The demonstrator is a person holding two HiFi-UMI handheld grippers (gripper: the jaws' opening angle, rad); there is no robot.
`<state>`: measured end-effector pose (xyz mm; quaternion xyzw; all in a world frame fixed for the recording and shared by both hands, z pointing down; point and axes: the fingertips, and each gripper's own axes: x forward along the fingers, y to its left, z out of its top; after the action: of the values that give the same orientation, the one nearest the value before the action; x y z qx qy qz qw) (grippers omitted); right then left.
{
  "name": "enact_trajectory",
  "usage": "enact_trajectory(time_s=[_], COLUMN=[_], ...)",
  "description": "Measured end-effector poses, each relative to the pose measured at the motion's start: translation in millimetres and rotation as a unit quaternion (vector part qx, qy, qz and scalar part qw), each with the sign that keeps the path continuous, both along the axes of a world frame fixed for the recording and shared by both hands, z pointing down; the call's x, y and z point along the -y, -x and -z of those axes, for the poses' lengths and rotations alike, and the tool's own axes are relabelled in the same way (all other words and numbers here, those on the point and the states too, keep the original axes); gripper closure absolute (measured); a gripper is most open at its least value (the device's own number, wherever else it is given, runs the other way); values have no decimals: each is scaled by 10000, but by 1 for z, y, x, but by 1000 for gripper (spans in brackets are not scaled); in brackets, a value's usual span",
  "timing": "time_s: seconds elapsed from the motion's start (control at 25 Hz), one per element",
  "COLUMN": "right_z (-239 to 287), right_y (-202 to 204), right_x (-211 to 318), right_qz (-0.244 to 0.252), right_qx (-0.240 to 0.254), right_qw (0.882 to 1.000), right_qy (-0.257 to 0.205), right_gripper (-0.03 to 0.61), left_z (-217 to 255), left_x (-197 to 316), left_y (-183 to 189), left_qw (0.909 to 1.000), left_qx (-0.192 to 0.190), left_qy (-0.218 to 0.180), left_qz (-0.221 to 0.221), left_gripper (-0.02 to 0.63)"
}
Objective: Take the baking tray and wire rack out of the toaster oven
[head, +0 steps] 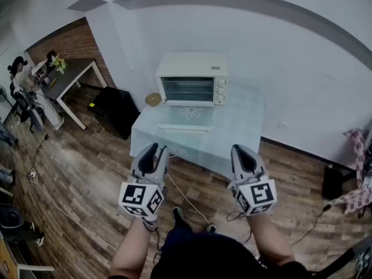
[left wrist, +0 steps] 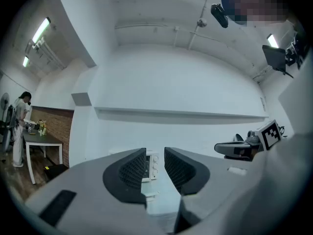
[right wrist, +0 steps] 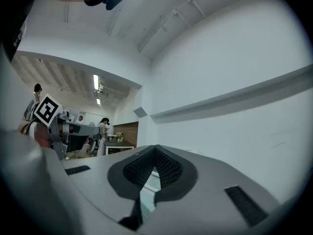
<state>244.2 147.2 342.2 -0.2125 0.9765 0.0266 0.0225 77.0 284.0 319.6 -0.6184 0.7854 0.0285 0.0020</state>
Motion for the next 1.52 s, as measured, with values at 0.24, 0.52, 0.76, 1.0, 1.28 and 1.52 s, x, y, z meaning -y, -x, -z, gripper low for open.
enact_trajectory(time_s=[0.24, 0.52, 0.76, 1.0, 1.28, 1.52], right_z=[-2, -27, -45, -66, -53, -48], right_y=[-2, -4, 8, 32, 89, 143], right_x=[-4, 15, 35, 52, 64, 74], right_qz=[29, 263, 413, 304, 262, -20], right_qx=[-30, 965, 1538, 1639, 1811, 1710], right_qw=[10000, 9759, 9374, 9207, 9186, 9270], right_qy=[36, 1940, 3097, 3528, 3501, 3338], right_gripper=[579, 547, 336, 336, 337, 339], left_z=[-4, -19, -66, -92, -93, -91], left_x=[-6, -20, -18, -6, 16, 36], left_y=[2, 31, 50, 74, 136, 202], left_qw=[9999, 9926, 9677, 9491, 9461, 9405], left_qx=[-130, -1099, -2480, -3123, -3212, -3335], left_qy=[-6, -449, -456, -394, -361, -473], left_qz=[67, 275, 64, -66, -215, -448], left_gripper=[505, 508, 370, 362, 362, 362])
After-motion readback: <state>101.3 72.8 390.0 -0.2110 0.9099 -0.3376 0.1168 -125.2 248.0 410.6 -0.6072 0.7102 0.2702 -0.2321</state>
